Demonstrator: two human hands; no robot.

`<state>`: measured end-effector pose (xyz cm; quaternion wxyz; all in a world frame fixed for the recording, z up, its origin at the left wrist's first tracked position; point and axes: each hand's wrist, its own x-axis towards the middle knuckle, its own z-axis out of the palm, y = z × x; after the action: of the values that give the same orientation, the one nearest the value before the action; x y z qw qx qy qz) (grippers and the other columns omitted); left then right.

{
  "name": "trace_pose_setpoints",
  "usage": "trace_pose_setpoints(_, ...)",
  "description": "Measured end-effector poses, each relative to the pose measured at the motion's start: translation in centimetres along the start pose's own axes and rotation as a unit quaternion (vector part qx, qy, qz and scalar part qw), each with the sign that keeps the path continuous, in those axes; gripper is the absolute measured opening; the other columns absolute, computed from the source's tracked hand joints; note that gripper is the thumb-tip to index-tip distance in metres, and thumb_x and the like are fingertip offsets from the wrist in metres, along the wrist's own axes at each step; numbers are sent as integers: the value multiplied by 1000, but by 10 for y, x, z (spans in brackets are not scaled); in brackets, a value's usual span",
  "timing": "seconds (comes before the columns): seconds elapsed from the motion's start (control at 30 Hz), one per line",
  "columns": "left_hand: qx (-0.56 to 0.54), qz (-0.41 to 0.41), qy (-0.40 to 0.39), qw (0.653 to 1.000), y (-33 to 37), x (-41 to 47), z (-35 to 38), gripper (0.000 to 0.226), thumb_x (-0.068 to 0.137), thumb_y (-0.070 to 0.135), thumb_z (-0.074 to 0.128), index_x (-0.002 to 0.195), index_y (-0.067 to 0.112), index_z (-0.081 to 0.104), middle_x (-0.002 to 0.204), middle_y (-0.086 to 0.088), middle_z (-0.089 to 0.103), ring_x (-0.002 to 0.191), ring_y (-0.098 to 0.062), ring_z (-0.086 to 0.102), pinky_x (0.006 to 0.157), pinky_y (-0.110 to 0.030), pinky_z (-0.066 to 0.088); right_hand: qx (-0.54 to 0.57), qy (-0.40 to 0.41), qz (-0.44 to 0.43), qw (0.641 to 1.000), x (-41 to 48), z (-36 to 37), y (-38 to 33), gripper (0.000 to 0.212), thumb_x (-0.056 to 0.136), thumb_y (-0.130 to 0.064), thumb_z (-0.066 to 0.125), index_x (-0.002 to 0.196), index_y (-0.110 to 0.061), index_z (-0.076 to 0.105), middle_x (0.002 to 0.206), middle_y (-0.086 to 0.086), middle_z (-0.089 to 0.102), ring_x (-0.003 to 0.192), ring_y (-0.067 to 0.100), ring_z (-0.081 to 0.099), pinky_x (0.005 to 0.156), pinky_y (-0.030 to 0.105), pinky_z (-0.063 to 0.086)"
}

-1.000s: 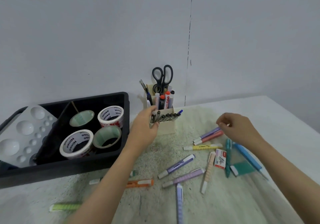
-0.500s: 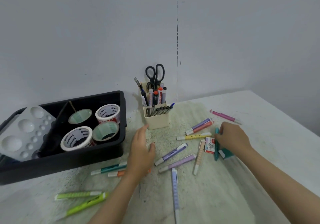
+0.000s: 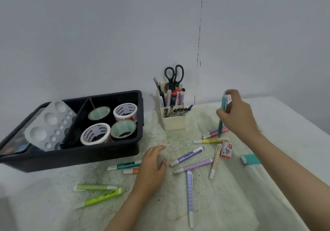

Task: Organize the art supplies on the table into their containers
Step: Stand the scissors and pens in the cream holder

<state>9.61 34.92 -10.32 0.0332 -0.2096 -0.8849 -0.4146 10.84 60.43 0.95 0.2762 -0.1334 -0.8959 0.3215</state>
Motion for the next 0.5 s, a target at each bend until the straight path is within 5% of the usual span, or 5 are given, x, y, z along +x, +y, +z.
trace_pose_setpoints(0.17, -7, -15, 2, 1000, -3, -7, -5, 33, 90, 12, 55, 119, 28, 54, 114, 29, 43, 111, 9, 42, 101, -20, 39, 108, 58, -165, 979, 22, 2, -56, 49, 92, -9, 51, 132, -20, 26, 70, 4, 52, 62, 20, 56, 58, 32, 48)
trace_pose_setpoints(0.3, -1, -8, 23, 1000, -6, -11, -8, 31, 90, 10, 56, 115, 27, 57, 112, 33, 41, 110, 18, 38, 95, -3, 31, 84, 3, -212, 974, 36, 29, -62, 43, 93, -13, 53, 128, -20, 30, 75, 9, 59, 67, 26, 60, 65, 47, 52)
trace_pose_setpoints(0.5, 19, -24, 55, 998, -14, -14, -17, 28, 90, 5, 53, 114, 19, 61, 116, 15, 49, 110, 2, 44, 94, -2, 29, -22, -60, -268, 961, 43, 71, -40, 29, 94, -16, 52, 122, -17, 42, 79, 9, 66, 60, 24, 58, 57, 39, 49)
